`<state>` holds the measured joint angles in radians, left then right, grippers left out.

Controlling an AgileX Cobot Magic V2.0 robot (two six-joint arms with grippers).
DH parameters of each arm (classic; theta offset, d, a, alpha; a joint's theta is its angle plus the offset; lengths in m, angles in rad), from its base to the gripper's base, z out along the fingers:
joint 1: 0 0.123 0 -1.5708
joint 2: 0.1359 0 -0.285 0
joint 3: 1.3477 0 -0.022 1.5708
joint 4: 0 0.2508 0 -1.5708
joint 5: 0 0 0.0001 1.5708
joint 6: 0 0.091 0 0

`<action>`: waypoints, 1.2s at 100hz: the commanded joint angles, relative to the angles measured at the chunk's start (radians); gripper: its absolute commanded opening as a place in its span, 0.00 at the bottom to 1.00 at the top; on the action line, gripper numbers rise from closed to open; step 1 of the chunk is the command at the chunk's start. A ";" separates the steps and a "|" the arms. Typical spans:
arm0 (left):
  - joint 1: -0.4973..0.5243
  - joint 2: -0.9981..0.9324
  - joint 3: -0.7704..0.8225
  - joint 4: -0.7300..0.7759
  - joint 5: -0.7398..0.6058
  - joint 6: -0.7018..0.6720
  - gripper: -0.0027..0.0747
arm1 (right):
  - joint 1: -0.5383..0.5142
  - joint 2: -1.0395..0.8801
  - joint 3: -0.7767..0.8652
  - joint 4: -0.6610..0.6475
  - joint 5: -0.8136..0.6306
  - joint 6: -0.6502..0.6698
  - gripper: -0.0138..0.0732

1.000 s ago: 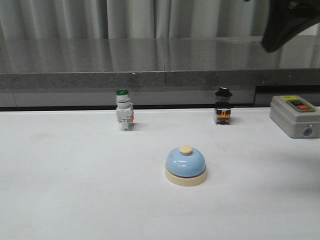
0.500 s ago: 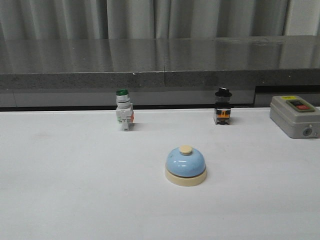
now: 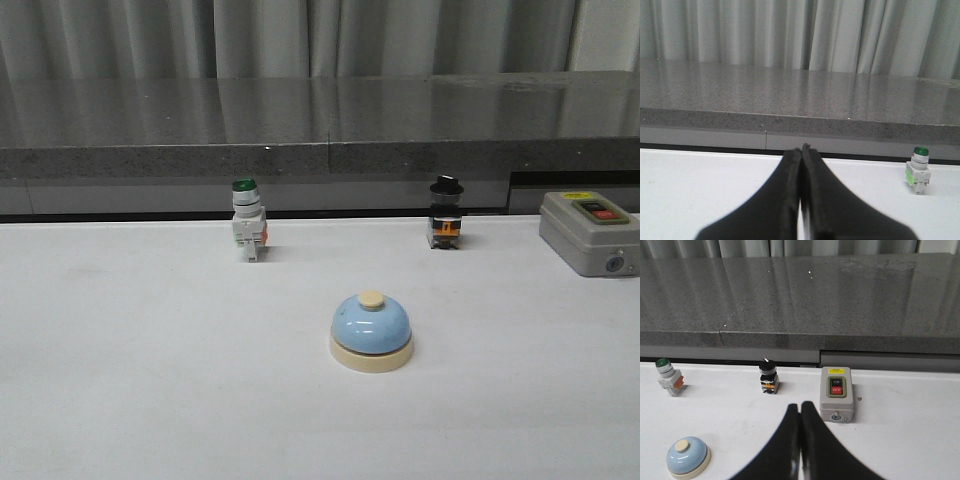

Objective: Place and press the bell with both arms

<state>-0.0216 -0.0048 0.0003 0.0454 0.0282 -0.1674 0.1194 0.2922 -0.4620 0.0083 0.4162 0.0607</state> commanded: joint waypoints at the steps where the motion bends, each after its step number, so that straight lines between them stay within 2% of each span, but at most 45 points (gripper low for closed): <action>1: -0.002 -0.029 0.042 -0.006 -0.087 -0.007 0.01 | -0.005 -0.001 -0.022 -0.008 -0.063 -0.012 0.09; 86: -0.002 -0.029 0.042 -0.006 -0.087 -0.007 0.01 | -0.005 -0.001 -0.011 -0.008 -0.069 -0.012 0.09; 102: -0.002 -0.029 0.042 -0.006 -0.087 -0.007 0.01 | -0.005 -0.031 0.058 -0.029 -0.099 -0.012 0.09; 120: -0.002 -0.029 0.042 -0.006 -0.087 -0.007 0.01 | -0.005 -0.156 0.187 -0.029 -0.160 -0.012 0.09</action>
<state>-0.0216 -0.0048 0.0003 0.0454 0.0282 -0.1674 0.1194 0.1800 -0.2960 -0.0068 0.3689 0.0607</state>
